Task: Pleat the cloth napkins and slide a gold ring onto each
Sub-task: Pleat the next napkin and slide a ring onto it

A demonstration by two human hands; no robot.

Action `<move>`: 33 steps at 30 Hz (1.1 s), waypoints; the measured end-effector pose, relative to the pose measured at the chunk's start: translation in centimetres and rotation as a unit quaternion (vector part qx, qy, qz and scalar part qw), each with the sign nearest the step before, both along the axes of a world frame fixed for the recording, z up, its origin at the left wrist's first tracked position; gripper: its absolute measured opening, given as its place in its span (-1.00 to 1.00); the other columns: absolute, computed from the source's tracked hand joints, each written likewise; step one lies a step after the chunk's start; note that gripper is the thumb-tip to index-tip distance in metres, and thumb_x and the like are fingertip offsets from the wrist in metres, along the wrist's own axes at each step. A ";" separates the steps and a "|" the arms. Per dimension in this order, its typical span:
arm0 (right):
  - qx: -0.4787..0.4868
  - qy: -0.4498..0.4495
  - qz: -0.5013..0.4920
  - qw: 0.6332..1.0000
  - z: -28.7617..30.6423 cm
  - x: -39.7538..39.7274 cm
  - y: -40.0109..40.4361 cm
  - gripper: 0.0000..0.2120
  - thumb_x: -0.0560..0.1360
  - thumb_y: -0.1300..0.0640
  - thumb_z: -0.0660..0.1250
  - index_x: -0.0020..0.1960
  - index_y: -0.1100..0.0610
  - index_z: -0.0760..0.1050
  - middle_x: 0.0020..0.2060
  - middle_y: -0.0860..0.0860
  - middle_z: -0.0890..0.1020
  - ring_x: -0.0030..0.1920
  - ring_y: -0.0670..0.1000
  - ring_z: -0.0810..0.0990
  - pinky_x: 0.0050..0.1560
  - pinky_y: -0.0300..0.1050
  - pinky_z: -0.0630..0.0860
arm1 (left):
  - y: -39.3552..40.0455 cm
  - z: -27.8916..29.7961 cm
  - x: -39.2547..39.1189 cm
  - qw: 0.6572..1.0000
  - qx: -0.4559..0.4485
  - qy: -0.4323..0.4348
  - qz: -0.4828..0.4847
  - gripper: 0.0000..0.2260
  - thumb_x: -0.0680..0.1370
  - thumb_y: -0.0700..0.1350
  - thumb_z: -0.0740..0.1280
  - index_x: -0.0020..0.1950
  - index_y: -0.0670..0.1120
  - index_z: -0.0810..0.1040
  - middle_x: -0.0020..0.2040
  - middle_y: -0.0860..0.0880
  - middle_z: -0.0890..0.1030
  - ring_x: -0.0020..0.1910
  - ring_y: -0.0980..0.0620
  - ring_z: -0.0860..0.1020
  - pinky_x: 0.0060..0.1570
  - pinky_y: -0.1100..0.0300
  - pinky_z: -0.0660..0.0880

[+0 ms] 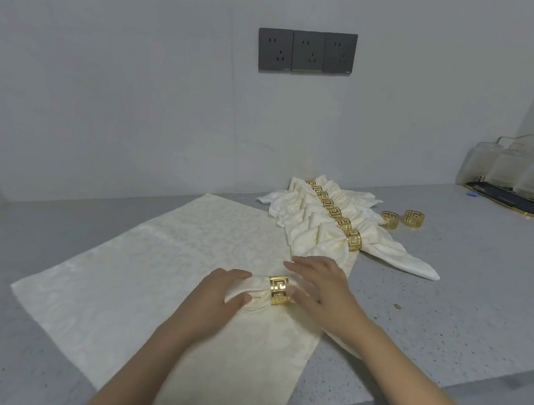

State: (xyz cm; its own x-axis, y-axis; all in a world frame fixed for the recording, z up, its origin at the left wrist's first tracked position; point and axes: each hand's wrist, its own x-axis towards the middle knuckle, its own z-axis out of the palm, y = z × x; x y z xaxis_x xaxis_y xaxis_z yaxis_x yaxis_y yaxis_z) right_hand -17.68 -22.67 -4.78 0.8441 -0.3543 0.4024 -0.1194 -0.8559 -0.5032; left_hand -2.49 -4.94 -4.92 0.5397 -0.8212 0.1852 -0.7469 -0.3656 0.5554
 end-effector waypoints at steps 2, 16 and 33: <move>-0.027 0.077 0.050 0.995 0.1 1.1 0.2 -0.35 0.45 -0.35 0.15 0.45 -0.08 0.28 0.37 -0.24 0.29 0.36 -0.19 0.17 0.35 -0.24 0.01 | 0.1 0.3 -0.4 1.000 -0.023 -0.003 0.014 -0.64 0.54 -0.02 0.34 0.34 0.10 0.44 0.12 0.04 0.48 0.16 0.09 0.46 -0.03 0.40 0.26; -0.035 -0.036 -0.033 0.998 -2.1 1.8 2.2 -0.55 0.43 0.04 0.45 0.30 -0.08 0.49 0.20 -0.17 0.57 -0.05 -0.08 0.33 0.03 -0.17 0.30 | 1.6 0.8 -6.3 0.925 0.219 -0.305 -0.055 -0.57 0.65 0.12 -0.04 0.41 -0.08 0.29 0.11 -0.08 0.43 -0.02 -0.11 0.51 -0.14 0.10 0.36; 0.298 0.027 -0.192 0.935 -0.2 -0.3 1.4 -0.61 0.55 0.01 0.26 -0.41 0.07 0.28 -0.50 -0.07 0.37 -0.43 -0.07 0.36 -0.35 -0.20 0.27 | -1.1 1.7 -2.9 0.980 0.055 0.086 0.168 -0.62 0.59 0.04 0.23 -0.36 -0.07 0.24 -0.41 0.03 0.30 -0.44 0.09 0.29 -0.42 0.21 0.21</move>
State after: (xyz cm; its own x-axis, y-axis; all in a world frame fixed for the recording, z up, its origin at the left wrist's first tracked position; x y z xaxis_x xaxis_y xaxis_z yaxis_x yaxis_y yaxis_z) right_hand -17.93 -21.23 -5.02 0.6212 -0.7836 -0.0017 -0.3993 -0.3146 -0.8611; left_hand -5.42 -6.06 -3.22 0.7993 -0.6008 -0.0126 -0.4718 -0.6404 0.6060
